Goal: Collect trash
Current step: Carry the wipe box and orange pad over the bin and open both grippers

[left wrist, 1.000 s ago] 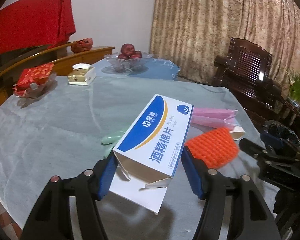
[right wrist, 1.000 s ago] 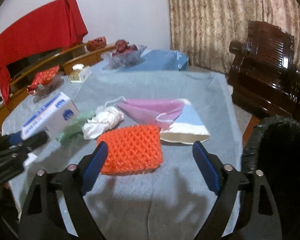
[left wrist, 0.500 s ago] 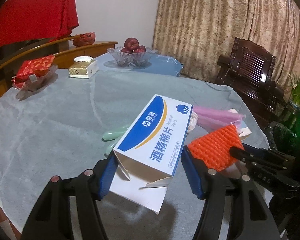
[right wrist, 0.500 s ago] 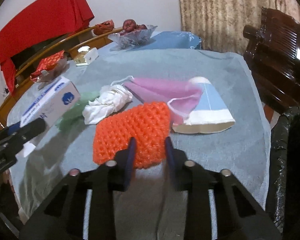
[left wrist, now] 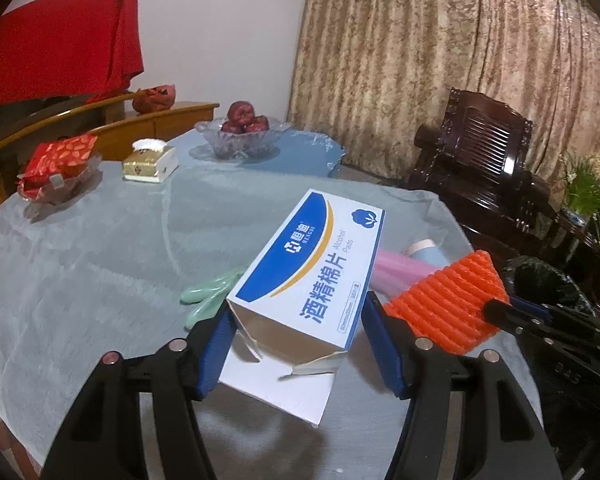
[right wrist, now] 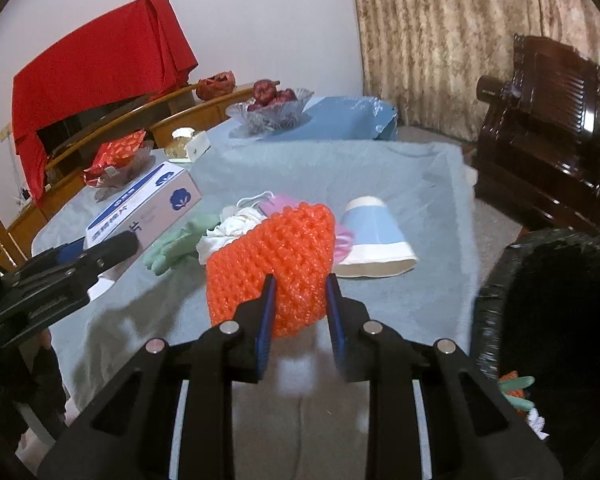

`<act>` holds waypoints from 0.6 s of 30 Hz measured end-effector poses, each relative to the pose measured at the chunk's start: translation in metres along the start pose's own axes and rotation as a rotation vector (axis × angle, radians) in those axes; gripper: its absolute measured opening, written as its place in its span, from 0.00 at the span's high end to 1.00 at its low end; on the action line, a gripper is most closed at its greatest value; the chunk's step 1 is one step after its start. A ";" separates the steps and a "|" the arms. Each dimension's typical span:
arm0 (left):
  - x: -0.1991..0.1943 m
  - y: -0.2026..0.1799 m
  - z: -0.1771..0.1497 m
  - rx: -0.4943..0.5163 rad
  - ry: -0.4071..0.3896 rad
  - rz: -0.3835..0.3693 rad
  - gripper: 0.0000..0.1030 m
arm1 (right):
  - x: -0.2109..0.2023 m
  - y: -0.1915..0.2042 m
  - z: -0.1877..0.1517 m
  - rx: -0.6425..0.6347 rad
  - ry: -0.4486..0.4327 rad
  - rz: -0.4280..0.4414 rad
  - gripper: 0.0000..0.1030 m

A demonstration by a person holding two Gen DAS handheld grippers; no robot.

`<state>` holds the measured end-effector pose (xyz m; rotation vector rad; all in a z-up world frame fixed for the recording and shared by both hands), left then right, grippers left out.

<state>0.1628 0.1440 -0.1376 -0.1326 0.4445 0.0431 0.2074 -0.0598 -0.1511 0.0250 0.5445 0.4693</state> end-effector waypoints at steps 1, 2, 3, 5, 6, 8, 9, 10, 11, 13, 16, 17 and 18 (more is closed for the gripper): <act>-0.001 -0.003 0.001 0.001 -0.003 -0.005 0.40 | -0.006 -0.001 0.000 0.000 -0.007 -0.006 0.77; -0.003 -0.007 0.002 0.003 -0.009 -0.013 0.40 | -0.011 -0.005 0.000 0.000 -0.012 -0.012 0.77; -0.005 -0.010 0.003 0.005 -0.013 -0.020 0.40 | -0.017 -0.008 0.000 0.001 -0.018 -0.019 0.77; -0.008 -0.019 0.005 0.006 -0.021 -0.037 0.40 | -0.029 -0.015 0.000 0.003 -0.028 -0.037 0.77; -0.009 -0.023 0.006 0.007 -0.023 -0.045 0.40 | -0.035 -0.019 -0.001 0.003 -0.035 -0.046 0.77; -0.010 -0.032 0.008 0.010 -0.027 -0.064 0.40 | -0.047 -0.027 0.000 0.004 -0.051 -0.070 0.77; -0.011 -0.037 0.009 0.014 -0.028 -0.074 0.40 | -0.051 -0.031 0.000 0.006 -0.057 -0.077 0.77; -0.011 -0.044 0.010 0.022 -0.031 -0.086 0.40 | -0.058 -0.036 0.001 0.011 -0.066 -0.086 0.77; -0.012 -0.048 0.011 0.028 -0.033 -0.094 0.40 | -0.063 -0.040 0.001 0.016 -0.074 -0.095 0.77; -0.012 -0.060 0.011 0.039 -0.035 -0.115 0.40 | -0.072 -0.050 0.004 0.022 -0.090 -0.116 0.77; -0.011 -0.083 0.014 0.052 -0.036 -0.158 0.40 | -0.087 -0.064 0.007 0.032 -0.115 -0.148 0.77; -0.011 -0.089 0.015 0.056 -0.035 -0.171 0.40 | -0.092 -0.069 0.009 0.036 -0.124 -0.158 0.77; -0.010 -0.096 0.016 0.060 -0.035 -0.183 0.40 | -0.096 -0.074 0.010 0.040 -0.132 -0.169 0.77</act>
Point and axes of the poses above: each gripper's, at about its wrist camera, not at the fingertips, and x roughly the way its jaws point, y to its left, z to its top, the point moved 2 cm from there along x, roughly the way its jaws point, and after that the axes turned 9 degrees about -y, right-handed, at the moved point
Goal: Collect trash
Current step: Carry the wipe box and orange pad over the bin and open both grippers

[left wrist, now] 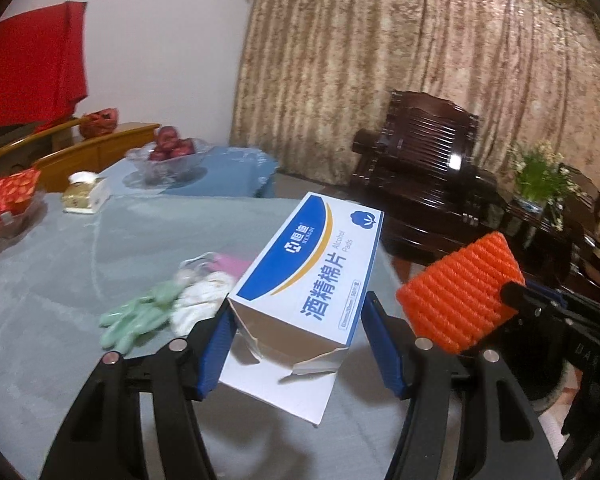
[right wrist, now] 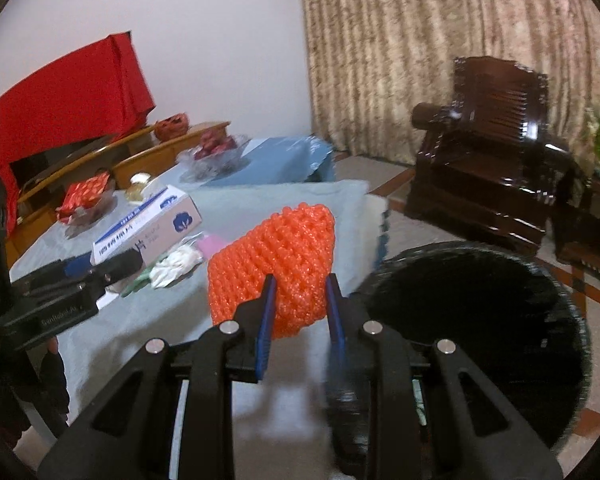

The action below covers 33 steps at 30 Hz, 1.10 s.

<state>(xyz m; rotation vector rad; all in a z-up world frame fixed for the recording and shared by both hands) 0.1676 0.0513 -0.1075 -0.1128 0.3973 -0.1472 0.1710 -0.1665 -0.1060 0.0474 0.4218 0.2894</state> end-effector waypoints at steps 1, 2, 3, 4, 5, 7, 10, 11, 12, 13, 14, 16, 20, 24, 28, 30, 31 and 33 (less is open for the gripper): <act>0.003 -0.009 0.002 0.006 0.000 -0.020 0.40 | -0.004 -0.007 0.002 0.003 -0.009 -0.014 0.77; 0.006 -0.017 0.003 0.011 0.001 -0.036 0.40 | -0.009 -0.015 0.004 0.004 -0.016 -0.032 0.77; 0.008 -0.023 0.004 0.014 0.002 -0.048 0.40 | -0.012 -0.021 0.005 0.006 -0.022 -0.045 0.77; 0.012 -0.033 0.005 0.019 0.004 -0.070 0.40 | -0.017 -0.031 0.006 0.010 -0.030 -0.065 0.77; 0.015 -0.041 0.006 0.023 0.005 -0.084 0.40 | -0.021 -0.039 0.008 0.015 -0.036 -0.082 0.77; 0.023 -0.060 0.008 0.039 0.006 -0.118 0.40 | -0.028 -0.055 0.008 0.022 -0.046 -0.118 0.77; 0.033 -0.085 0.011 0.055 0.006 -0.165 0.40 | -0.038 -0.079 0.008 0.031 -0.056 -0.173 0.77; 0.035 -0.091 0.012 0.060 0.005 -0.176 0.40 | -0.040 -0.086 0.008 0.033 -0.058 -0.187 0.77; 0.039 -0.099 0.013 0.066 0.006 -0.189 0.40 | -0.043 -0.093 0.007 0.034 -0.059 -0.201 0.77; 0.043 -0.109 0.014 0.074 0.007 -0.206 0.40 | -0.046 -0.101 0.006 0.036 -0.060 -0.217 0.77; 0.045 -0.115 0.014 0.078 0.007 -0.216 0.40 | -0.048 -0.108 0.006 0.038 -0.061 -0.231 0.77; 0.050 -0.128 0.014 0.088 0.008 -0.236 0.40 | -0.052 -0.123 0.004 0.045 -0.063 -0.259 0.77; 0.062 -0.156 0.012 0.108 0.013 -0.271 0.40 | -0.057 -0.147 -0.003 0.061 -0.060 -0.302 0.77; 0.073 -0.179 0.009 0.128 0.020 -0.296 0.40 | -0.058 -0.162 -0.010 0.074 -0.050 -0.332 0.77; 0.083 -0.196 0.002 0.145 0.036 -0.314 0.40 | -0.053 -0.172 -0.018 0.087 -0.030 -0.357 0.77; 0.086 -0.202 -0.002 0.153 0.043 -0.321 0.40 | -0.051 -0.176 -0.023 0.092 -0.020 -0.366 0.77; 0.089 -0.204 -0.004 0.156 0.048 -0.323 0.39 | -0.050 -0.179 -0.026 0.094 -0.015 -0.371 0.77; 0.095 -0.208 -0.009 0.161 0.069 -0.333 0.38 | -0.047 -0.183 -0.031 0.097 -0.002 -0.380 0.77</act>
Point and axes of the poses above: each gripper's, at about its wrist camera, not at the fingertips, and x roughly the way its jaws point, y to its left, z to its top, the point moved 2 cm from there along x, roughly the way its jaws point, and after that the axes turned 9 degrees about -y, right-handed, at the moved point
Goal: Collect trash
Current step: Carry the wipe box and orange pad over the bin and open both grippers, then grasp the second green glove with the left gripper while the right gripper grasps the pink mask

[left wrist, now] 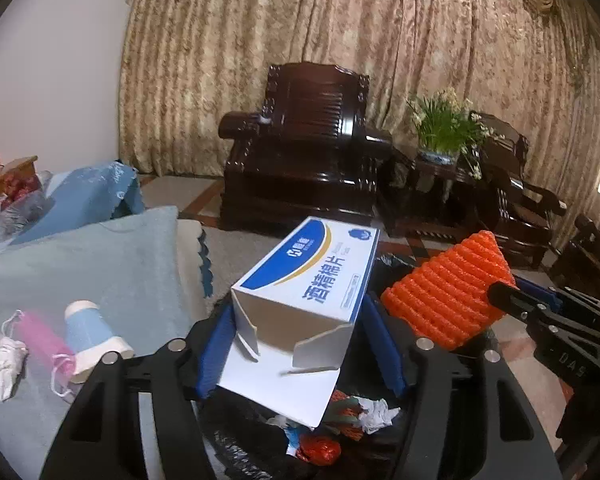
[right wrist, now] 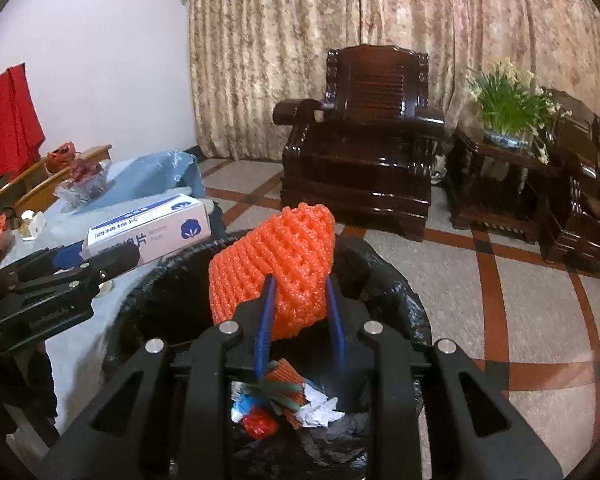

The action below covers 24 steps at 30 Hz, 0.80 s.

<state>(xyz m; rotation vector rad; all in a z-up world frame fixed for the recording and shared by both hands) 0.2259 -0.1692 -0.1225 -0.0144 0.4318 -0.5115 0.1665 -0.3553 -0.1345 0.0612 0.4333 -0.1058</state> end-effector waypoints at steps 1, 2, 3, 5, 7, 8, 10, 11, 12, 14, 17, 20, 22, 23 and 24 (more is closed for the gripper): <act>0.003 -0.001 -0.002 0.000 0.011 -0.005 0.38 | 0.002 -0.001 -0.002 -0.001 0.005 -0.004 0.76; 0.006 -0.001 -0.002 0.002 0.019 -0.006 0.38 | 0.004 -0.002 -0.004 -0.003 0.010 -0.010 0.73; 0.008 -0.001 -0.003 0.002 0.024 -0.010 0.38 | 0.004 -0.001 -0.004 -0.004 0.014 -0.013 0.72; 0.012 -0.001 -0.004 0.000 0.037 -0.015 0.35 | 0.007 -0.001 -0.008 -0.010 0.028 -0.028 0.64; 0.011 0.002 -0.005 -0.006 0.040 -0.014 0.28 | 0.008 -0.002 -0.011 -0.014 0.031 -0.041 0.52; 0.010 0.005 -0.006 -0.013 0.042 -0.015 0.24 | 0.008 -0.003 -0.012 -0.015 0.030 -0.047 0.43; 0.006 0.011 -0.007 -0.018 0.042 -0.008 0.21 | 0.007 -0.001 -0.013 -0.017 0.030 -0.061 0.28; 0.003 0.014 -0.007 -0.021 0.042 -0.002 0.20 | 0.007 -0.002 -0.012 -0.016 0.028 -0.066 0.16; 0.001 0.016 -0.007 -0.024 0.041 0.001 0.19 | 0.004 -0.001 -0.012 -0.010 0.022 -0.072 0.13; -0.005 0.022 -0.007 -0.029 0.037 0.016 0.17 | 0.003 0.002 -0.010 -0.005 0.012 -0.066 0.12; -0.020 0.037 -0.004 -0.031 0.018 0.043 0.14 | -0.001 0.012 -0.006 -0.006 0.007 -0.044 0.10; -0.040 0.054 -0.002 -0.040 -0.005 0.078 0.13 | -0.005 0.026 -0.001 0.001 -0.003 -0.013 0.08; -0.053 0.070 -0.001 -0.050 -0.020 0.107 0.12 | -0.007 0.038 0.003 0.001 -0.010 0.011 0.08; -0.059 0.075 -0.001 -0.055 -0.024 0.118 0.12 | -0.008 0.044 0.005 0.002 -0.014 0.022 0.08; -0.067 0.085 -0.001 -0.062 -0.030 0.135 0.12 | -0.009 0.050 0.007 0.002 -0.015 0.033 0.07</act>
Point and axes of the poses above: each gripper's, at about its wrist camera, not at the fingertips, and x roughly the way its jaws point, y to its left, z to its top, the point moved 2 cm from there along x, roughly the way its jaws point, and after that the axes turned 9 degrees about -y, right-handed, at the moved point
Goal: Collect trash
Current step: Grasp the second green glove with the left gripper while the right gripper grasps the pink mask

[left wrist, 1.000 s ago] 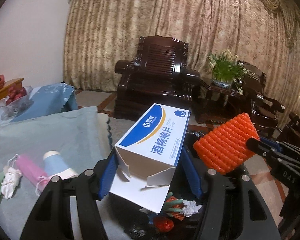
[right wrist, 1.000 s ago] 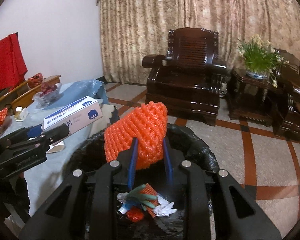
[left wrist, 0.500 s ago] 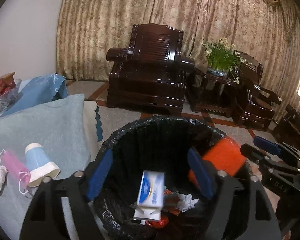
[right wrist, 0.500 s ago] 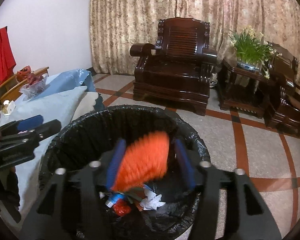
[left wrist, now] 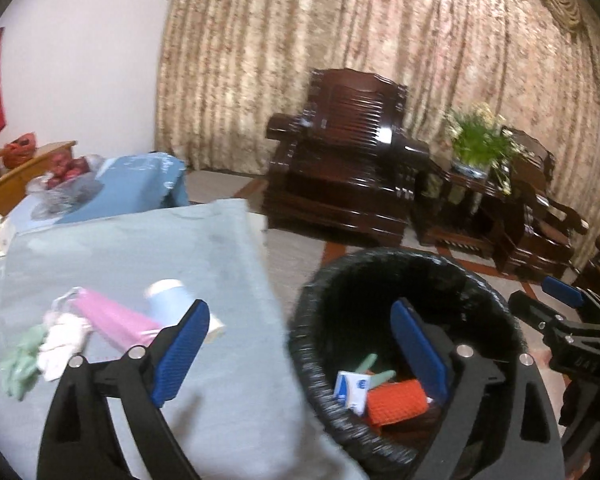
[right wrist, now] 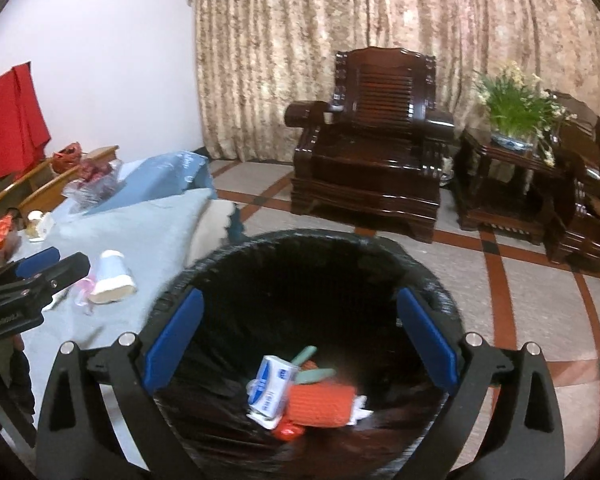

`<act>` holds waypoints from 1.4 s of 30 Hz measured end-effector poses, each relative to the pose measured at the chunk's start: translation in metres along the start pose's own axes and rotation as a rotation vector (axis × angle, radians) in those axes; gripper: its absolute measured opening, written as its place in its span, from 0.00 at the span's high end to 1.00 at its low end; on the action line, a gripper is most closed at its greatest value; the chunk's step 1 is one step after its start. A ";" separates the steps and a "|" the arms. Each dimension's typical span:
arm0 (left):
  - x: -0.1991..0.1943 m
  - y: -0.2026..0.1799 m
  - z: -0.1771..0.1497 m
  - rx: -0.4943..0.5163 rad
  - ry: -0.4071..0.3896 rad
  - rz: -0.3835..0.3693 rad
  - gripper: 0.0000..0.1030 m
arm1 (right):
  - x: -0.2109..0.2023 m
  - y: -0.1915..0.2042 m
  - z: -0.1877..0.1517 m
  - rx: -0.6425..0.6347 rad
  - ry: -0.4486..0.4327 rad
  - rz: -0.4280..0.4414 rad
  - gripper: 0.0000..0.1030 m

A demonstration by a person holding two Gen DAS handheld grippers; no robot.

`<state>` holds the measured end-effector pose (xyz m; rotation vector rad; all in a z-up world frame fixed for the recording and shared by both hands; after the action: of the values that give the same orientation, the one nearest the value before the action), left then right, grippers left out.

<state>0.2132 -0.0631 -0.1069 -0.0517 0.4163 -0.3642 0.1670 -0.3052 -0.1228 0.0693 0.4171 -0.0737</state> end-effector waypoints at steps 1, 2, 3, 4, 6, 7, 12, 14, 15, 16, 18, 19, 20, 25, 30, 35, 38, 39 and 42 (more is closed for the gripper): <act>-0.006 0.008 0.000 -0.004 -0.005 0.016 0.12 | 0.000 0.008 0.001 0.000 0.001 0.015 0.07; -0.013 0.016 -0.001 -0.005 -0.013 0.034 0.12 | 0.000 0.014 0.002 -0.002 0.002 0.025 0.07; -0.018 0.021 -0.002 -0.005 -0.018 0.048 0.12 | -0.001 0.021 0.002 -0.003 0.003 0.038 0.07; -0.023 0.028 -0.003 -0.005 -0.023 0.066 0.12 | -0.001 0.031 0.003 -0.008 0.004 0.057 0.07; -0.038 0.046 -0.006 -0.009 -0.034 0.111 0.11 | 0.000 0.047 0.003 -0.021 0.006 0.086 0.07; -0.046 0.057 -0.009 -0.014 -0.037 0.138 0.11 | 0.000 0.057 0.003 -0.030 0.008 0.105 0.07; -0.071 0.097 -0.017 -0.038 -0.044 0.238 0.11 | 0.004 0.103 0.005 -0.061 0.009 0.191 0.07; -0.080 0.110 -0.021 -0.047 -0.046 0.270 0.11 | 0.005 0.123 0.005 -0.082 0.005 0.225 0.07; -0.084 0.117 -0.023 -0.051 -0.049 0.286 0.11 | 0.007 0.134 0.006 -0.094 0.001 0.245 0.07; -0.088 0.127 -0.025 -0.057 -0.050 0.306 0.11 | 0.008 0.142 0.005 -0.101 -0.002 0.258 0.07; -0.093 0.139 -0.027 -0.068 -0.051 0.332 0.11 | 0.010 0.158 0.004 -0.115 -0.006 0.287 0.07; -0.096 0.145 -0.028 -0.074 -0.052 0.345 0.11 | 0.013 0.169 0.003 -0.125 -0.004 0.306 0.07; -0.099 0.153 -0.030 -0.081 -0.053 0.360 0.11 | 0.015 0.176 0.003 -0.131 -0.001 0.318 0.07; -0.106 0.185 -0.039 -0.104 -0.044 0.426 0.11 | 0.030 0.209 0.001 -0.162 0.015 0.367 0.07; -0.105 0.209 -0.046 -0.116 -0.026 0.469 0.11 | 0.047 0.233 -0.003 -0.170 0.030 0.394 0.08; -0.095 0.232 -0.056 -0.132 0.008 0.495 0.12 | 0.070 0.254 -0.009 -0.193 0.059 0.417 0.17; -0.086 0.241 -0.060 -0.140 0.028 0.501 0.12 | 0.086 0.263 -0.012 -0.209 0.078 0.424 0.20; -0.083 0.245 -0.062 -0.141 0.034 0.501 0.12 | 0.091 0.266 -0.015 -0.213 0.087 0.425 0.21; -0.071 0.254 -0.068 -0.148 0.061 0.498 0.12 | 0.110 0.273 -0.021 -0.222 0.119 0.429 0.24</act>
<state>0.2102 0.2015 -0.1731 -0.0786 0.4993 0.1561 0.2828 -0.0387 -0.1724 -0.0568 0.5195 0.4006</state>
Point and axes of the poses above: each gripper's, at about its wrist camera, not at the fingertips, and x roughly the way its jaws point, y to its left, z to its top, the point moved 2 cm from there along x, roughly the way its jaws point, and after that the axes turned 9 degrees about -y, right-handed, at the moved point
